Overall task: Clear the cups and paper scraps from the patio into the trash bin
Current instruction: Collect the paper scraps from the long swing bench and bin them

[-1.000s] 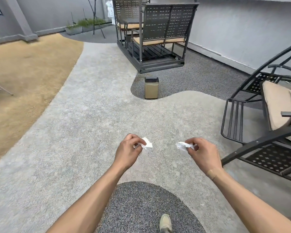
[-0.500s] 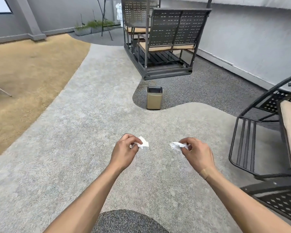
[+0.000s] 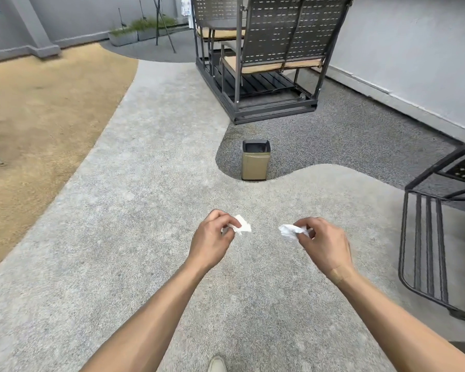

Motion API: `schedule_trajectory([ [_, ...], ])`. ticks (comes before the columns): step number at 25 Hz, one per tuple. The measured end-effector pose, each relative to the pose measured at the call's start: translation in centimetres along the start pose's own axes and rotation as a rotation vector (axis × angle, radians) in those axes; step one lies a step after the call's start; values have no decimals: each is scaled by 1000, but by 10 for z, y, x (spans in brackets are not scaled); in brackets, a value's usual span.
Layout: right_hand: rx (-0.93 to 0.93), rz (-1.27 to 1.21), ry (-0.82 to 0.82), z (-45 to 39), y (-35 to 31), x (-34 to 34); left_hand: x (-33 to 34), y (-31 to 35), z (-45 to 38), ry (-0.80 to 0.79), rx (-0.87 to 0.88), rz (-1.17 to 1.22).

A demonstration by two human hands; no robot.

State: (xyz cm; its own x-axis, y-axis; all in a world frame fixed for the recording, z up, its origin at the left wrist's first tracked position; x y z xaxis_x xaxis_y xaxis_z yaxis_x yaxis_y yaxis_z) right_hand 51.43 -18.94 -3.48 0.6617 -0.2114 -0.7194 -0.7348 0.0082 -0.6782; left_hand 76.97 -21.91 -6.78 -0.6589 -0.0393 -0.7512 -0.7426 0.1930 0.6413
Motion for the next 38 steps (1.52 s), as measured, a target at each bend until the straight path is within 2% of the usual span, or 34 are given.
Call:
schedule_trajectory([
  [7,57,-30,47,-122,-15,34,0,-32,-136,-33,22,-17],
  [16,36,-38,19,-316,37,62,52,-39,-322,-23,16,-27],
  [26,26,-23,-54,-521,81,64,91,-27,-514,-25,-1,-66],
  [38,79,-3,-33,-749,80,127,115,-84,-758,-114,75,-121],
])
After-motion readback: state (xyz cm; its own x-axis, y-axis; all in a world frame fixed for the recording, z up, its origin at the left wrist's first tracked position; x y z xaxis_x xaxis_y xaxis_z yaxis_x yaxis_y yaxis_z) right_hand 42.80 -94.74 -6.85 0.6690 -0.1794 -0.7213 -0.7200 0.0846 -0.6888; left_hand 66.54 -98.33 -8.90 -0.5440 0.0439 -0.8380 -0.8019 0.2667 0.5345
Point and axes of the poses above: each hand's wrist, its own z-axis away from the middle knuckle, its own x-axis out of the palm, y = z × x, the point moved 4 cm from there along -z, towards the middle knuckle, and after that the axes turned 13 degrees about -z, right-handed, at the moved point
